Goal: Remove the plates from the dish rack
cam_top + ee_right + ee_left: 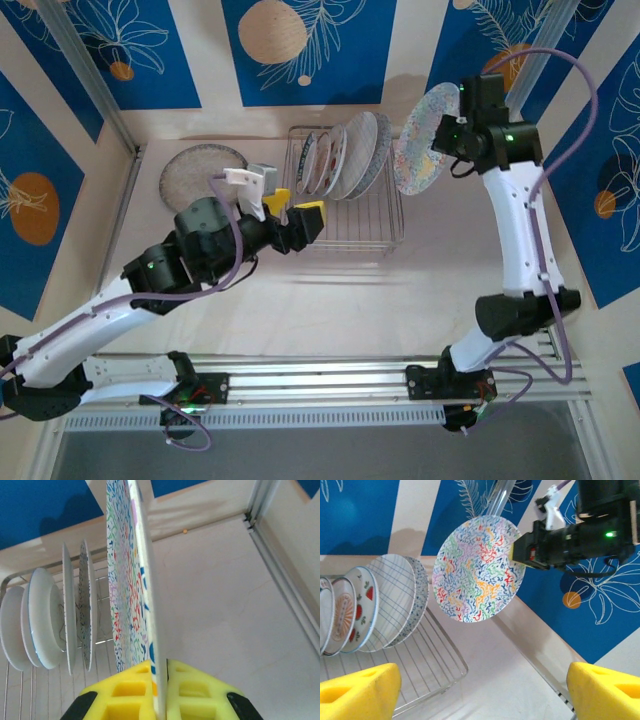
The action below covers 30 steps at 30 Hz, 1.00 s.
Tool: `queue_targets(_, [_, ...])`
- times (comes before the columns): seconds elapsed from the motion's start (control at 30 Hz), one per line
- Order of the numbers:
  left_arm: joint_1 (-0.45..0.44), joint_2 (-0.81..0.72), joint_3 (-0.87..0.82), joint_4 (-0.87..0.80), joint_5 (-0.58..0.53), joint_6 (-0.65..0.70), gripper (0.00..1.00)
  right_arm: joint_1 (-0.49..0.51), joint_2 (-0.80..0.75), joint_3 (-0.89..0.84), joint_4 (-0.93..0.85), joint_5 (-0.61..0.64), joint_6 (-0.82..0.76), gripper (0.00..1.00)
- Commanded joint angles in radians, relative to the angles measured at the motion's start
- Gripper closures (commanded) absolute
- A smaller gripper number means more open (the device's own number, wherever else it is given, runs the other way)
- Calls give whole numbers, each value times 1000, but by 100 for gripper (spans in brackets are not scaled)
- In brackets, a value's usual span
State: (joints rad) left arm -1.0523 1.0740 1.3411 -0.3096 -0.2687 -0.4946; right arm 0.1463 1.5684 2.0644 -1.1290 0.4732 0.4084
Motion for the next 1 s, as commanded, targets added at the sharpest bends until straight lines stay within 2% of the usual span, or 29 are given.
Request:
queue_targets(0.0, [-10, 20, -16, 57, 55, -59, 14, -7, -95, -31, 0, 30, -6, 100])
queue_targets(0.27, [-8, 115, -35, 103, 157, -239, 12, -52, -223, -26, -94, -23, 32, 100])
queue_targets(0.4, [-7, 152, -94, 206, 217, -371, 12, -82, -272, -15, -145, -94, 55, 100])
queue_targets(0.63, [-5, 257, -109, 290, 342, -543, 12, -120, -354, -33, -209, -244, 110, 100])
queue_targets(0.77, [4, 288, -159, 376, 375, -650, 12, -154, -391, -53, -217, -367, 135, 100])
queue_targets(0.97, [23, 298, -260, 546, 378, -809, 12, -230, -432, -138, -174, -663, 164, 100])
